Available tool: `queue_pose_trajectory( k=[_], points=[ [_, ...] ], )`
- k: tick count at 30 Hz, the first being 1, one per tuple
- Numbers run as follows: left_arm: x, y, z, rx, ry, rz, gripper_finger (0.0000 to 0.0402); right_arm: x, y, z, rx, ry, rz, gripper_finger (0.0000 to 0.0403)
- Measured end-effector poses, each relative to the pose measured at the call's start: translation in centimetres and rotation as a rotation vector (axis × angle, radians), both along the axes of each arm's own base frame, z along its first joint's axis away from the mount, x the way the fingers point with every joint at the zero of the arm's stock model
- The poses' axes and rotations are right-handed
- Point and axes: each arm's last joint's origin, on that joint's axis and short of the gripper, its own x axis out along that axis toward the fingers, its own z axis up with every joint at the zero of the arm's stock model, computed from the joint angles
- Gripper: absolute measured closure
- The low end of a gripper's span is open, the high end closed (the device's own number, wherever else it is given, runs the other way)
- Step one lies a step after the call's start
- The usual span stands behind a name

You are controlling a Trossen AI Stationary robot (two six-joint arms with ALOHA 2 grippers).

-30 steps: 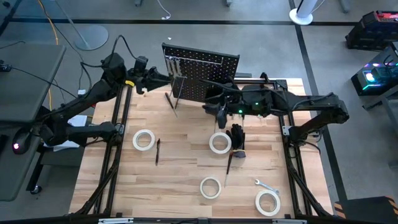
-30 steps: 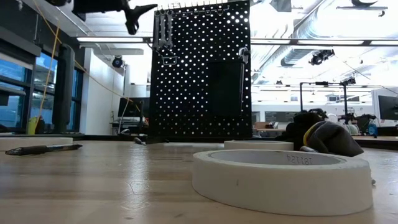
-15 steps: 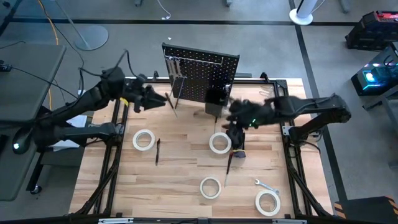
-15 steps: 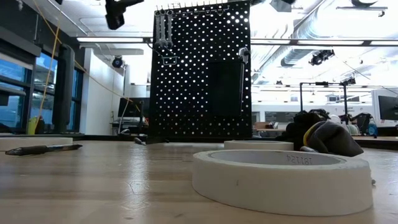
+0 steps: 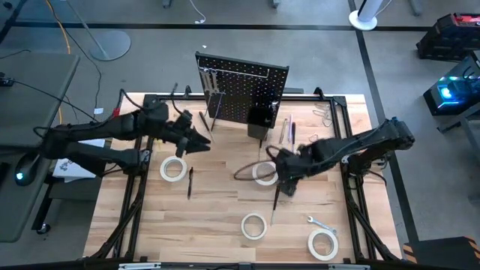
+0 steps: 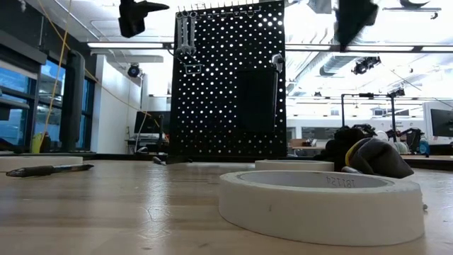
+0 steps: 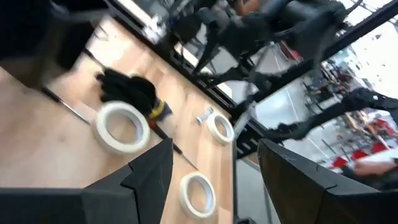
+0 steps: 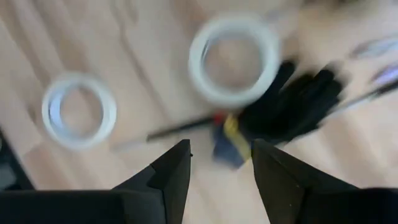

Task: Hang tools onto peg board
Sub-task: Hang the masking tape onto the pegboard

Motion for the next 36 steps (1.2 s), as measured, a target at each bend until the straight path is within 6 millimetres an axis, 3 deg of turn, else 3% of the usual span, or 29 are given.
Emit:
queue_pose_trajectory(
  k=[8,11,16,20,28,36],
  points=[
    [1.8,-3.3,-4.9,-0.181,0.022,-0.074,0.0175,-3.3,5.9,-9.2,0.343,0.169,0.005,0.0240],
    [2.2,-4.2,-6.7,-0.229,0.042,-0.054,0.0175,-5.2,8.7,-10.7,0.438,0.215,-0.050,0.0240],
    [3.1,-4.9,-8.7,-0.238,0.095,-0.030,0.0175,-8.6,12.4,-11.6,0.500,0.281,-0.173,0.0252],
    [4.1,-5.1,-9.9,-0.237,0.143,-0.025,0.0175,-10.0,13.4,-12.6,0.543,0.292,-0.364,0.0262],
    [5.0,-5.2,-11.7,-0.291,0.234,-0.026,0.0175,-9.9,14.0,-13.5,0.670,0.261,-0.692,0.0263],
    [5.0,-5.3,-11.7,-0.304,0.243,-0.061,0.0175,-8.0,13.7,-16.0,0.639,0.305,-0.788,0.0263]
  ],
)
